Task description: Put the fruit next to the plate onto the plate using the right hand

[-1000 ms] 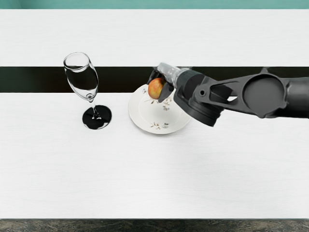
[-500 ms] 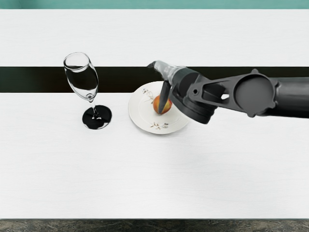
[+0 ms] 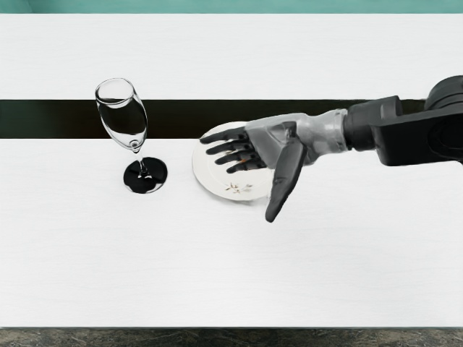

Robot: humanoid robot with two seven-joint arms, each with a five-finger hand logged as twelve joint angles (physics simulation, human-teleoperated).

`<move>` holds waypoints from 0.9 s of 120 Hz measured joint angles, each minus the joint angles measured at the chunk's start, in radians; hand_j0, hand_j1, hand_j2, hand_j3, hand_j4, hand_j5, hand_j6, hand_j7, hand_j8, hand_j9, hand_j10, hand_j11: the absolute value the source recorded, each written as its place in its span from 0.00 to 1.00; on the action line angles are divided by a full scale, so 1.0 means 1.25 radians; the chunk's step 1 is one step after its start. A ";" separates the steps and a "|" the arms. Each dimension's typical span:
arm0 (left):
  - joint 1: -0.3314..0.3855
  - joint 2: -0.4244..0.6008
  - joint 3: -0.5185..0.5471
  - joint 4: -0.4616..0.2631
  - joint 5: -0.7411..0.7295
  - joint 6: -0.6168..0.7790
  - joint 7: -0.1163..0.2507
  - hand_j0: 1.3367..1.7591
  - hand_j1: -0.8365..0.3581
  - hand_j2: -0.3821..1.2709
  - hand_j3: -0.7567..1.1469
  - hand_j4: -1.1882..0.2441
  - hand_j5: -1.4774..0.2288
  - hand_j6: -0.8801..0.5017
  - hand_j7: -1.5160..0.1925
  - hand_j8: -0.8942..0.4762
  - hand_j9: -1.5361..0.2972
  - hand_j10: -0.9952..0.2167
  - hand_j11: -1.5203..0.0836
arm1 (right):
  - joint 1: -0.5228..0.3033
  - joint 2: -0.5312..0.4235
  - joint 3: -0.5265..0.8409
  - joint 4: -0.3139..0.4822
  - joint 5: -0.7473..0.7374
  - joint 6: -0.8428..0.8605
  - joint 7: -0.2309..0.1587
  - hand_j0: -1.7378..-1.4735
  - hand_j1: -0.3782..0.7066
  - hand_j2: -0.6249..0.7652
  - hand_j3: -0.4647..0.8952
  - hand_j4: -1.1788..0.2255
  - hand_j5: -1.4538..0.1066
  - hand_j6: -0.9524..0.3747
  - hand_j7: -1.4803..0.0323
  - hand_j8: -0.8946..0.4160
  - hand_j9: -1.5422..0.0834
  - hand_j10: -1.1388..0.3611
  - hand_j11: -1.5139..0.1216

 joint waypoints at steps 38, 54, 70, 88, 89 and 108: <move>0.000 0.000 0.000 0.000 0.000 0.000 0.000 0.76 0.99 0.23 0.40 0.83 0.87 0.64 0.89 0.65 0.84 0.82 0.95 | -0.135 -0.108 -0.021 -0.119 0.263 0.127 0.000 0.30 0.03 0.45 0.34 0.84 0.93 0.72 0.98 0.68 0.95 0.76 0.92; 0.001 0.000 0.000 0.000 0.001 0.000 0.000 0.76 0.99 0.23 0.40 0.83 0.87 0.64 0.89 0.65 0.84 0.82 0.95 | -0.137 -0.196 -0.045 -0.127 0.336 0.132 0.000 0.30 0.03 0.45 0.34 0.84 0.93 0.72 0.98 0.68 0.95 0.76 0.92; -0.006 0.000 0.000 0.001 0.002 0.000 0.000 0.76 0.99 0.23 0.40 0.83 0.87 0.64 0.89 0.65 0.84 0.82 0.95 | -0.123 -0.262 -0.052 -0.129 0.374 0.133 0.000 0.30 0.03 0.45 0.34 0.84 0.93 0.72 0.98 0.68 0.95 0.76 0.93; -0.009 0.000 0.001 0.002 0.004 0.000 0.000 0.76 0.99 0.23 0.40 0.83 0.87 0.64 0.89 0.65 0.84 0.82 0.95 | -0.110 -0.300 -0.054 -0.130 0.389 0.133 0.000 0.30 0.03 0.45 0.34 0.84 0.93 0.72 0.98 0.68 0.95 0.76 0.93; -0.009 0.000 0.001 0.002 0.004 0.000 0.000 0.76 0.99 0.23 0.40 0.83 0.87 0.64 0.89 0.65 0.84 0.82 0.95 | -0.109 -0.302 -0.054 -0.130 0.389 0.133 0.000 0.30 0.03 0.45 0.34 0.84 0.93 0.72 0.98 0.68 0.95 0.76 0.93; -0.011 0.000 0.001 0.002 0.004 0.000 0.000 0.76 0.99 0.23 0.40 0.83 0.87 0.64 0.89 0.65 0.84 0.82 0.95 | -0.107 -0.349 -0.062 -0.130 0.403 0.134 0.000 0.30 0.03 0.45 0.34 0.84 0.93 0.72 0.98 0.69 0.95 0.76 0.93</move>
